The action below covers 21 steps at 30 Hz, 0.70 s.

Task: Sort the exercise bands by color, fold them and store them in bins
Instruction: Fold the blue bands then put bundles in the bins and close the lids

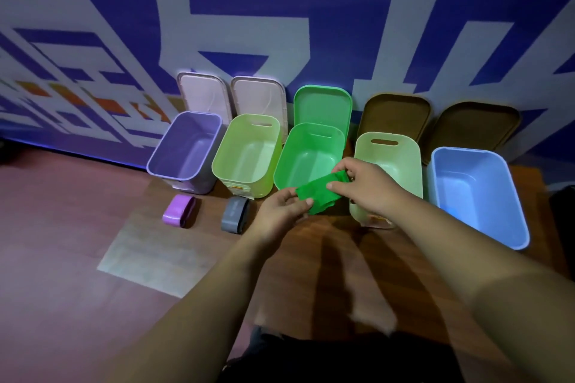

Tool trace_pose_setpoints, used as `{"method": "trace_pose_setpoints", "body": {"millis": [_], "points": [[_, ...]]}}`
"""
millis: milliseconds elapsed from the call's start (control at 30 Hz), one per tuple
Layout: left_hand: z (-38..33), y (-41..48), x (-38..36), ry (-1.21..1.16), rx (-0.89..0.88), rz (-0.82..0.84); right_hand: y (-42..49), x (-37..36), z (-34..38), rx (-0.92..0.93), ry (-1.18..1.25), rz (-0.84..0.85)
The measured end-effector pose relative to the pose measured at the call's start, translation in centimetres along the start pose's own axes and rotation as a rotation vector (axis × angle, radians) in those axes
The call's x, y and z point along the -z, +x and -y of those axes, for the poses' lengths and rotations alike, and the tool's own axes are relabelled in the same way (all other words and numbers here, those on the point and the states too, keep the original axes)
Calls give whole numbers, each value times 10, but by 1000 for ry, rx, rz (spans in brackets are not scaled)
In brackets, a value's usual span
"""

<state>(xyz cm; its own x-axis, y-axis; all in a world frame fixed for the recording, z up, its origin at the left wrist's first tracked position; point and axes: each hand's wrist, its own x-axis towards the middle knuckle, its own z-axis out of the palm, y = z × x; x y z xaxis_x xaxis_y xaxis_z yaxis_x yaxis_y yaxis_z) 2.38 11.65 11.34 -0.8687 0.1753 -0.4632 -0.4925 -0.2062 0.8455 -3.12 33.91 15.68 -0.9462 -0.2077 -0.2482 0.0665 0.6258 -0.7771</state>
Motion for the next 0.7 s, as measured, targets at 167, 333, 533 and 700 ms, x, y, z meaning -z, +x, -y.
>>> {"method": "trace_pose_setpoints", "body": {"millis": [167,333,533,700], "points": [[2,12,72,549,-12,-154,35,-16,16,68,-211,-106],[-11,28,141,1132,-72,-150,78,-43,19,112,-478,-145],[-8,69,192,1428,-118,-39,129,-77,2,-19,-591,178],[2,89,207,1565,-182,59,158,-93,-7,-150,-643,436]]}}
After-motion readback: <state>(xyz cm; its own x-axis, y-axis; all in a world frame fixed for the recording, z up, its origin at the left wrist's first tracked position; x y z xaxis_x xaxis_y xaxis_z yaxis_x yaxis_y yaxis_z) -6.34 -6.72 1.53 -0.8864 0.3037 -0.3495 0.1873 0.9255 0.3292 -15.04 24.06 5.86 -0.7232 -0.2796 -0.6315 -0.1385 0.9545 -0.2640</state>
